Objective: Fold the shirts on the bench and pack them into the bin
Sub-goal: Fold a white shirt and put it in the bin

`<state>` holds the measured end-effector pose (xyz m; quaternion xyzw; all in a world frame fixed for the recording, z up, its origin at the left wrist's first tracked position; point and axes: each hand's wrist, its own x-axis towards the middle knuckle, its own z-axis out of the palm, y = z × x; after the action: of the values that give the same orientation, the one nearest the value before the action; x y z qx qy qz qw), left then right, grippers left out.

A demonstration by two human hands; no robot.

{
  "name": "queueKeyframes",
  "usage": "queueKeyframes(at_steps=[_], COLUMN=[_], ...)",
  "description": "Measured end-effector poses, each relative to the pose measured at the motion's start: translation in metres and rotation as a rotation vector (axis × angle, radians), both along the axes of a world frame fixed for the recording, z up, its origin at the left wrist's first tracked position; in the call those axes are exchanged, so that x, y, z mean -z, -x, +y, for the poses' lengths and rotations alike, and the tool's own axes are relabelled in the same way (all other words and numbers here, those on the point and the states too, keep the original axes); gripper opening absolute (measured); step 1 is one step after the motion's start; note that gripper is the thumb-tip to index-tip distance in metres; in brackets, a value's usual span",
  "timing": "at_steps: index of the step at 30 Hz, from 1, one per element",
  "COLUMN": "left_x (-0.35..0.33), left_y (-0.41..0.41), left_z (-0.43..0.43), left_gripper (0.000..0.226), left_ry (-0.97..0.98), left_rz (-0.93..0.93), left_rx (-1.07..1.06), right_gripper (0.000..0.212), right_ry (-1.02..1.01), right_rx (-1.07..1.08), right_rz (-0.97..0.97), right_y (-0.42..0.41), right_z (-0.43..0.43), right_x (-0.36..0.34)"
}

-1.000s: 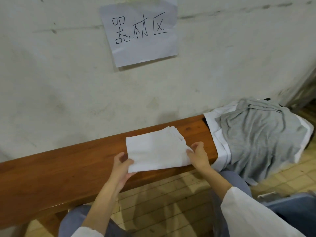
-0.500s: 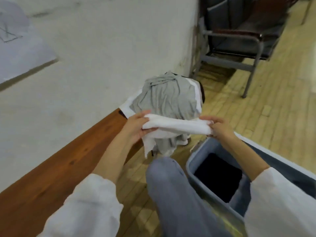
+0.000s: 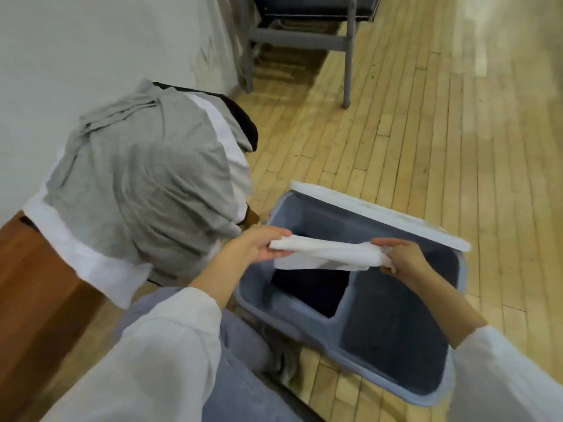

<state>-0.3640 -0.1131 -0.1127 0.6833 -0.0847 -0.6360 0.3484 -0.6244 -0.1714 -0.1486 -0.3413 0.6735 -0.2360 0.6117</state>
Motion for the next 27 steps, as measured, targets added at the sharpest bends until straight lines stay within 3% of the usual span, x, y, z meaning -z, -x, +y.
queueKeyframes(at_steps=[4, 8, 10, 13, 17, 20, 23, 27], left_x=[0.037, 0.069, 0.082, 0.106, 0.165, 0.212, 0.264, 0.316], left_y=[0.005, 0.010, 0.016, 0.020, 0.012, 0.006, 0.003, -0.004], left_z=[-0.014, -0.040, -0.057, -0.075, -0.076, -0.067, -0.058, -0.047], left_gripper=[0.008, 0.030, 0.042, 0.039, 0.043, 0.041, 0.050, 0.045], left_ry=[-0.128, -0.188, -0.163, -0.027, 0.135, 0.093, 0.005, -0.172], left_rz=[0.017, -0.090, -0.232, -0.504, -0.655, -0.643, -0.601, -0.480], left_rx=[0.056, 0.151, 0.228, 0.307, 0.407, 0.418, 0.521, 0.589], right_gripper=[0.031, 0.027, 0.032, 0.043, 0.049, 0.050, 0.055, 0.055], right_ry=[-0.083, -0.082, -0.005, 0.139, 0.288, 0.282, 0.101, -0.083], right_rx=[0.033, 0.036, -0.009, -0.081, -0.050, -0.085, -0.151, -0.159], right_rz=[0.002, 0.023, 0.084, 0.189, 0.319, 0.373, 0.353, 0.345], right_y=[0.010, 0.008, 0.003, -0.008, -0.022, -0.035, -0.043, -0.052], right_z=[-0.003, -0.010, -0.018, -0.024, -0.016, -0.002, 0.015, 0.039], right_x=[0.051, 0.082, 0.090, 0.101, 0.141, 0.183, 0.237, 0.295])
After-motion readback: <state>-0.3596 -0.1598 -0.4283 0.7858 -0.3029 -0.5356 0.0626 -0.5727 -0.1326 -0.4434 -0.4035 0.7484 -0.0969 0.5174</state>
